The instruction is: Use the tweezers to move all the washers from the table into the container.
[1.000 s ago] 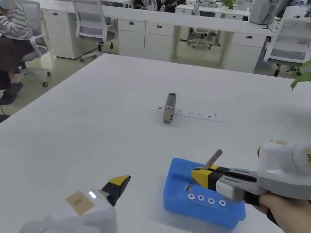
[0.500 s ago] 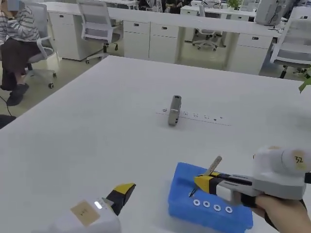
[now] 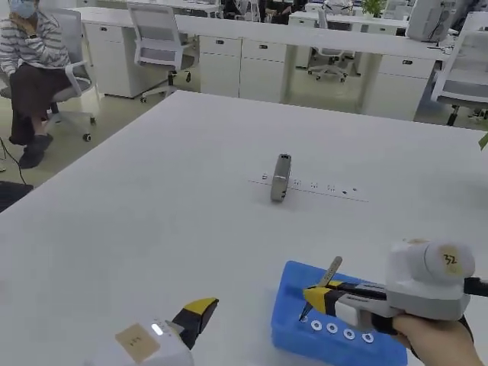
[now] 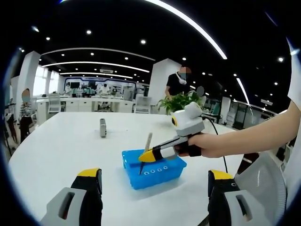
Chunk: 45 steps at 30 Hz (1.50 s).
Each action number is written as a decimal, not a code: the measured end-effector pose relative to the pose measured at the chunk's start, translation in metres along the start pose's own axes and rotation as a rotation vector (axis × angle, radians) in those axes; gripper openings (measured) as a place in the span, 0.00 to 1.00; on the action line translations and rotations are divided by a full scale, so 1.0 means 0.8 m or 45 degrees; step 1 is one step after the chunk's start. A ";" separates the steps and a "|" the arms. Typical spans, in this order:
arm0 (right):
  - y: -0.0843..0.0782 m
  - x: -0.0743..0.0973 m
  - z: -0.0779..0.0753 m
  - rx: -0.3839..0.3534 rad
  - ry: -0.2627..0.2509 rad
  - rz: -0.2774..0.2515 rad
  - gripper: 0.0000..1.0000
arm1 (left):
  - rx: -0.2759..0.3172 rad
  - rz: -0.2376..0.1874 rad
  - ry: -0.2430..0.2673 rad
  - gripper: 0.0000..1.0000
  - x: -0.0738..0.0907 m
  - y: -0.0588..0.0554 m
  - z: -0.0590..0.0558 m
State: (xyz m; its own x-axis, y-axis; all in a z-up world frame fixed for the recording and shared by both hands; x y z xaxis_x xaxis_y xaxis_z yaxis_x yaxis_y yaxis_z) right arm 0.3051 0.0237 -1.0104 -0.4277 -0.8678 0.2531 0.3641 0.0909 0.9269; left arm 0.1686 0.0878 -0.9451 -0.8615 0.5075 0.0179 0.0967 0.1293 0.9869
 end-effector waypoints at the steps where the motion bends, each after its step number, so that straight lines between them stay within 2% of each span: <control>1: -0.001 -0.001 0.000 0.003 -0.001 0.005 0.03 | -0.002 0.004 -0.003 0.95 0.000 -0.001 -0.001; 16: -0.009 -0.003 -0.003 0.062 -0.004 0.043 0.03 | -0.021 0.018 0.008 0.95 0.001 -0.002 0.001; 23: -0.009 -0.006 0.005 0.171 0.027 0.059 0.03 | -0.026 0.032 0.004 0.95 0.001 -0.004 0.000; 29: -0.009 -0.004 0.005 0.194 0.033 0.058 0.04 | -0.029 0.041 0.002 0.95 0.001 -0.005 -0.001; 34: -0.008 -0.003 0.005 0.203 0.031 0.042 0.04 | -0.028 0.035 0.009 0.95 0.001 -0.004 0.001; 45: 0.017 0.006 0.008 0.149 0.007 -0.080 0.04 | -0.025 0.055 -0.011 0.94 0.000 -0.008 -0.002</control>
State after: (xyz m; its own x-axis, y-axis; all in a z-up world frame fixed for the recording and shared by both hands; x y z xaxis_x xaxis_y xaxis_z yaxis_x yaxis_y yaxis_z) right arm 0.3025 0.0237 -0.9951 -0.4418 -0.8764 0.1919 0.2372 0.0922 0.9671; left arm 0.1669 0.0858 -0.9509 -0.8523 0.5197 0.0590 0.1235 0.0904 0.9882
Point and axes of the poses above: the centre of the closed fingertips' face, and the gripper's own axes: x roughly backward along the fingers, z roughly to its left, y roughly out of its top, the point moved 3 cm from there along x, roughly backward along the fingers, and after that the axes turned 14 degrees about -z, right-handed, at the moved point
